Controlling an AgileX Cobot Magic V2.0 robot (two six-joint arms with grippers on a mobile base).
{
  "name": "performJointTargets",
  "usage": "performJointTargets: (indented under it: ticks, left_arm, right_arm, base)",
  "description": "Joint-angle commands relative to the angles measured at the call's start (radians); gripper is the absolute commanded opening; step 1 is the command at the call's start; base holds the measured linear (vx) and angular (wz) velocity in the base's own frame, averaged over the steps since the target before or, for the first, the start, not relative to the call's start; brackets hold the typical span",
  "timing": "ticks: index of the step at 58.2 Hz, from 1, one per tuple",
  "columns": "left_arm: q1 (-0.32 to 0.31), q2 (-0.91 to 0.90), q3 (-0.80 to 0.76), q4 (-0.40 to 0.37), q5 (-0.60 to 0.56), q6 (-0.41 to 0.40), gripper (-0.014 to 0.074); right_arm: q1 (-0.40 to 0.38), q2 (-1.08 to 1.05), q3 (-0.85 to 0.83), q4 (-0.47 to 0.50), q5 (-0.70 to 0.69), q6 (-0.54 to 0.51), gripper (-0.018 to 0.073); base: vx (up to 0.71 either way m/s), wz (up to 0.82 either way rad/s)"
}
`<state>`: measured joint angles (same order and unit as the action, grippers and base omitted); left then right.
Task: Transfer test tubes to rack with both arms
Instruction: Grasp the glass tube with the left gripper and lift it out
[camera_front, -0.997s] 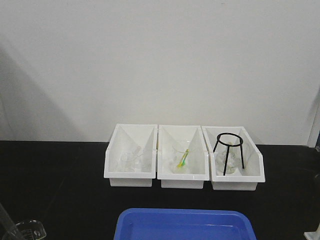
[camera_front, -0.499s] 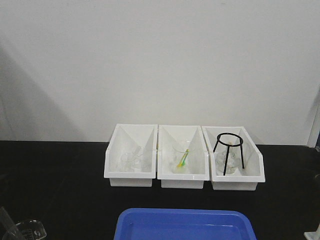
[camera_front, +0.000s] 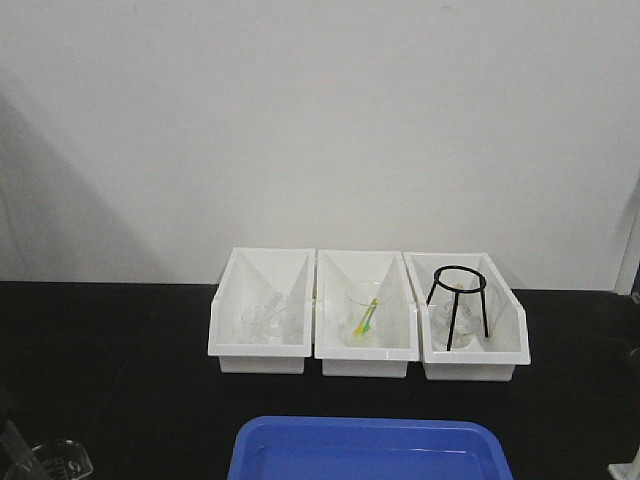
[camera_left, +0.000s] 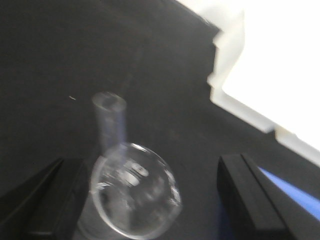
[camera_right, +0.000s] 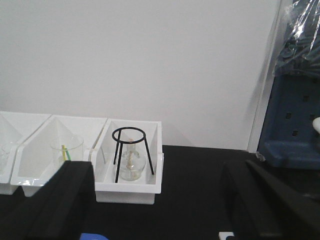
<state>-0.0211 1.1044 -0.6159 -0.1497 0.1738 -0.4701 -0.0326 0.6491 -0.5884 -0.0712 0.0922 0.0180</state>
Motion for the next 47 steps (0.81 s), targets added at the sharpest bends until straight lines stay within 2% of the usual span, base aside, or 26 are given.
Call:
performJointTargets:
  ticks: [1, 7, 27, 47]
  left_arm:
    - [0.040, -0.001, -0.031, -0.001, -0.075, -0.014, 0.0609]
    - [0.064, 0.033, -0.031, -0.001, -0.086, -0.014, 0.0607]
    - [0.060, 0.184, -0.033, -0.009, -0.160, -0.012, 0.0594]
    - [0.060, 0.230, -0.033, 0.002, -0.256, -0.003, 0.0594]
  right_arm:
    - [0.000, 0.022, -0.035, -0.005, -0.076, -0.006, 0.0551]
    - [0.000, 0.039, -0.035, -0.005, -0.070, -0.006, 0.0551]
    - [0.000, 0.043, -0.035, -0.005, -0.048, -0.008, 0.0551]
    - [0.000, 0.043, -0.035, -0.005, -0.024, -0.008, 0.0551]
  base:
    - [0.00, 0.00]
    - [0.00, 0.00]
    - [0.00, 0.00]
    - [0.00, 0.00]
